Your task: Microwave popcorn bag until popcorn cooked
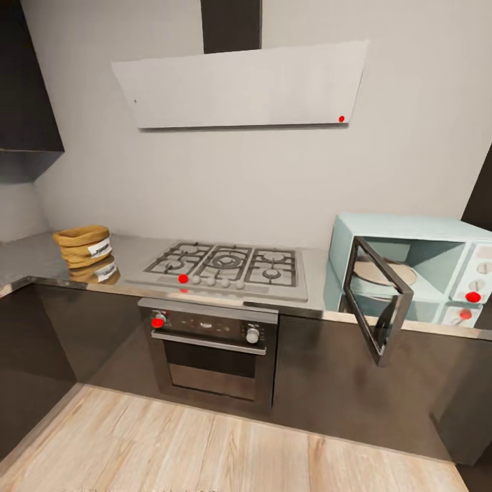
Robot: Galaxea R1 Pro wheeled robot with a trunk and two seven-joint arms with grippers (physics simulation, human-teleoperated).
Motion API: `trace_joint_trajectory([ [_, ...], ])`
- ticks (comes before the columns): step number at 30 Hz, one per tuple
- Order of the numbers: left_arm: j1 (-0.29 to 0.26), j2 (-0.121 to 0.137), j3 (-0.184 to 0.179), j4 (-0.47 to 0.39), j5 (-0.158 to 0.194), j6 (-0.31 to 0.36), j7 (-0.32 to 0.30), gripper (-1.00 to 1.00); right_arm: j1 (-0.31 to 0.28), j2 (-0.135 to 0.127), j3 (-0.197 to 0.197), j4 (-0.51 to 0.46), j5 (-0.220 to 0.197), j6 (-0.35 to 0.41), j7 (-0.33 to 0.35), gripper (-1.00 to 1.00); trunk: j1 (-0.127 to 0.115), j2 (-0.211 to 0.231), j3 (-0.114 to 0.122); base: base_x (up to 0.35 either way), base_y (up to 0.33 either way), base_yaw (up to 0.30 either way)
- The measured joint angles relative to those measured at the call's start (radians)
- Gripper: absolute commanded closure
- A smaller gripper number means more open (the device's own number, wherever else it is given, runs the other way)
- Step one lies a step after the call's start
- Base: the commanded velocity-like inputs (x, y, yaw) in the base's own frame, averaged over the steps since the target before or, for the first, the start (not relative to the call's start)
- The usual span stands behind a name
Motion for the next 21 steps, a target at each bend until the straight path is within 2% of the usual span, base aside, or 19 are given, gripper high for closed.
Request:
trace_joint_trajectory([
  [21, 0.000, 0.000, 0.000, 0.002, 0.000, 0.000, 0.000, -1.00, 0.000, 0.000, 0.004, 0.000, 0.010, 0.000, -0.001, -1.00, 0.000, 0.000, 0.000, 0.000, 0.000, 0.270],
])
